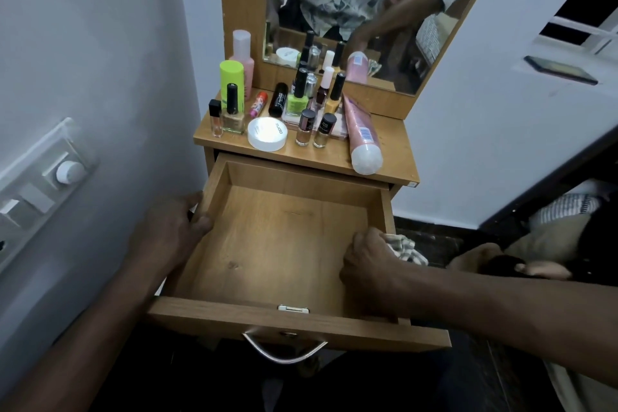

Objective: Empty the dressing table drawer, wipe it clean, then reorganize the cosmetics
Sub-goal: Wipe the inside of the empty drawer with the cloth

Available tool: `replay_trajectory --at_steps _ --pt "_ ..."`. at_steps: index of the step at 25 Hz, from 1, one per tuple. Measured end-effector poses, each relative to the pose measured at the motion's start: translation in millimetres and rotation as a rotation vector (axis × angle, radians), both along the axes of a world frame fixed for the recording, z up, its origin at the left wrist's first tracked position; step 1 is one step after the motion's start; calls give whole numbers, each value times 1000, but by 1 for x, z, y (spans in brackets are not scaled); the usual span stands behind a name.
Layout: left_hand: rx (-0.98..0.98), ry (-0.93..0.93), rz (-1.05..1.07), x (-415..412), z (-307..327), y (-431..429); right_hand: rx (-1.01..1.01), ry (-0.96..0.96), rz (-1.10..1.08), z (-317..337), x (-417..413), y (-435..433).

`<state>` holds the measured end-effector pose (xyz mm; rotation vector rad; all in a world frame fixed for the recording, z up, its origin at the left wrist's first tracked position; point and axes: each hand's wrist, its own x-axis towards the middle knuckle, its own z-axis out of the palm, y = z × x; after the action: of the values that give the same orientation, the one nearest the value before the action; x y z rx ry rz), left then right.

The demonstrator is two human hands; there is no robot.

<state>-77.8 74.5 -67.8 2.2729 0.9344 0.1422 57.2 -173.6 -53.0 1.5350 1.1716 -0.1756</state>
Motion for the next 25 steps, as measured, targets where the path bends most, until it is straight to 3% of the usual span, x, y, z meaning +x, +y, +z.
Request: replay_trajectory --at_steps 3,5,8,10,12,14,17,20,21,25 --pt "-6 19 -9 0 2 -1 142 -200 -21 6 26 16" --pt "-5 16 -5 0 4 -3 217 -162 -27 19 43 22" --pt "1 1 10 0 7 -4 234 136 -62 22 38 11" --pt "-15 6 33 0 8 -5 29 393 -183 25 14 2" --pt "-30 24 39 0 7 -7 -160 526 -261 32 5 -1" --pt "-40 14 37 -2 6 -8 -87 450 -251 32 19 3" --pt "-26 -16 22 -1 9 -11 197 301 -64 32 34 -3" --pt "-30 7 35 0 8 -9 -102 422 -103 30 24 -17" --pt "-22 16 30 0 7 -9 -114 418 -95 30 17 -23" --pt "-36 4 21 2 13 -12 538 203 -193 39 20 -23"
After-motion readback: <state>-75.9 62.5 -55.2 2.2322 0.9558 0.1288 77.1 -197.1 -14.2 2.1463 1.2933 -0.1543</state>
